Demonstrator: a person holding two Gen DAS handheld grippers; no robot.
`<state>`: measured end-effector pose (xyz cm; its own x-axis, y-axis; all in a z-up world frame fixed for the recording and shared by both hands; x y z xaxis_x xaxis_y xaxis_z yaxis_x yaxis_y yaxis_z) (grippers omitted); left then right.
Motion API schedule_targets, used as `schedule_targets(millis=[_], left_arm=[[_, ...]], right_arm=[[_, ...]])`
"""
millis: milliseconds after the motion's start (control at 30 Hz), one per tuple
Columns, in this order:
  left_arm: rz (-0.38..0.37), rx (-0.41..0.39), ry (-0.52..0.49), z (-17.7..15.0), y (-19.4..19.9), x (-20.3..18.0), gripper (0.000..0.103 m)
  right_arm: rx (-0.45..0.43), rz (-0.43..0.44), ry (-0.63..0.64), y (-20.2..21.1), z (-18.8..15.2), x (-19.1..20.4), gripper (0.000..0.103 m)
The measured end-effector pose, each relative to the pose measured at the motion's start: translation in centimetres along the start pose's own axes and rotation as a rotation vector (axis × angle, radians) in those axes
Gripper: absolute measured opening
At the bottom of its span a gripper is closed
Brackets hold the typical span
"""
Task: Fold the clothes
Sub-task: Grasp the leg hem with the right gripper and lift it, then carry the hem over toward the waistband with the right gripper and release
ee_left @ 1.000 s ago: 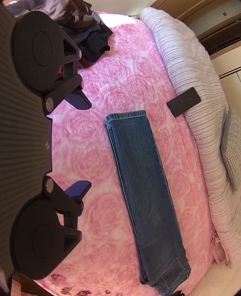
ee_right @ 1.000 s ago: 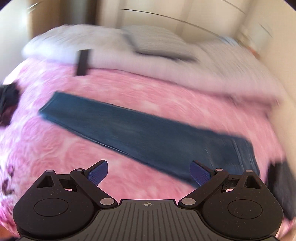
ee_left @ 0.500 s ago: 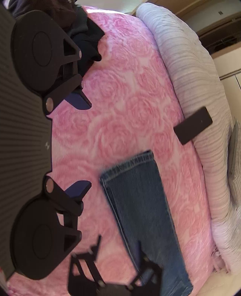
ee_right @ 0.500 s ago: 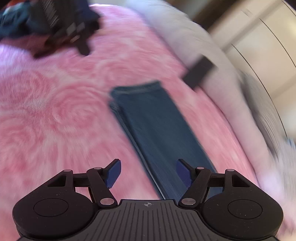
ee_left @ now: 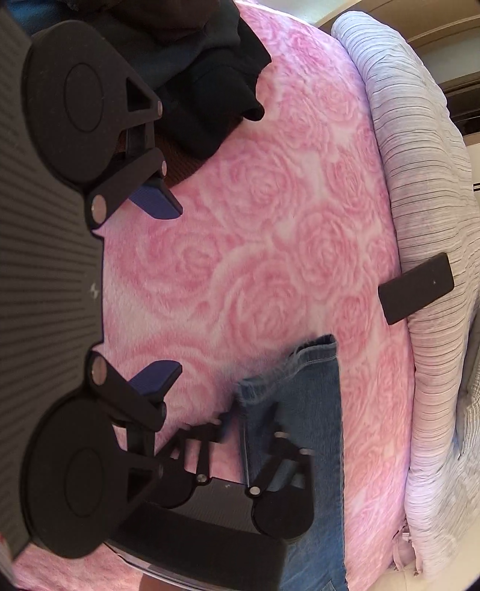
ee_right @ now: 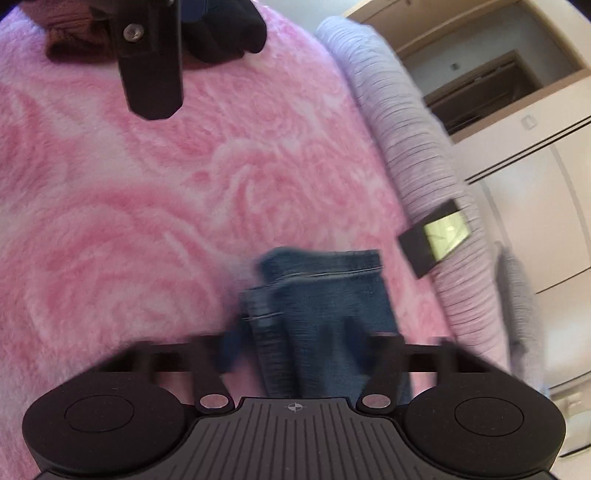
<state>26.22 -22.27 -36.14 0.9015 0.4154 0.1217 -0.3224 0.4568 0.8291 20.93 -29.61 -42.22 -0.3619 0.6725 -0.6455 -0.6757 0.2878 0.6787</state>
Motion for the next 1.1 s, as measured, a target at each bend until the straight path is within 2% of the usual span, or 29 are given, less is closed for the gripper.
schedule_targets(millis=[67, 200, 300, 400, 500, 600, 733, 800, 867, 900, 1000, 1100], left_arm=[[0.006, -0.001, -0.003, 0.2, 0.2, 0.2, 0.081], [0.015, -0.008, -0.023, 1.1, 0.6, -0.1, 0.081], [0.01, -0.011, -0.058, 2.2, 1.0, -1.7, 0.081], [-0.001, -0.021, -0.105, 3.7, 1.4, -4.7, 0.081], [-0.02, -0.038, -0.14, 5.7, 1.7, -8.8, 0.081], [-0.043, -0.064, -0.184, 7.8, 1.8, -14.3, 0.081], [-0.103, -0.093, -0.257, 11.2, 1.2, -23.9, 0.081], [-0.133, -0.091, -0.301, 12.5, 0.4, -29.2, 0.081], [-0.155, -0.086, -0.346, 13.5, -0.4, -33.9, 0.081], [-0.165, -0.086, -0.366, 14.0, -0.7, -36.1, 0.081], [-0.192, -0.098, -0.407, 15.3, -0.8, -41.3, 0.081], [-0.199, -0.108, -0.429, 16.6, -0.6, -44.5, 0.081]], right_arm=[[0.008, 0.022, -0.036, 0.0, 0.0, -0.6, 0.018], [-0.033, 0.036, -0.23, 2.6, 0.7, -5.1, 0.015], [-0.093, 0.007, -0.449, 6.1, -0.2, -10.6, 0.014], [-0.152, -0.047, -0.717, 10.7, -3.6, -17.0, 0.014], [-0.201, -0.127, -0.986, 15.5, -10.7, -22.8, 0.014], [-0.226, -0.201, -1.242, 19.4, -20.1, -26.6, 0.014], [-0.195, -0.252, -1.548, 21.4, -33.6, -27.1, 0.014], [-0.168, -0.23, -1.704, 20.5, -39.7, -25.9, 0.014], [-0.129, -0.165, -1.853, 18.5, -45.2, -24.2, 0.014], [-0.113, -0.129, -1.906, 17.4, -47.3, -23.5, 0.014], [-0.139, -0.046, -1.924, 16.3, -49.3, -24.0, 0.014], [-0.274, -0.04, -1.857, 18.6, -48.7, -27.1, 0.014]])
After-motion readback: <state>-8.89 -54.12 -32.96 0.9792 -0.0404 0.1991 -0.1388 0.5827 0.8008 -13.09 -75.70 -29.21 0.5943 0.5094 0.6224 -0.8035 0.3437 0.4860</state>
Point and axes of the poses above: each gripper's, at about its wrist camera, not at the fingertips, and y roughly against the way its jaws point, x to its left, z to its top, the point moved 8 cm from there along -y, roughly the way its jaws point, and after that the axes turned 4 degrees about z, right-handed, at the moved point
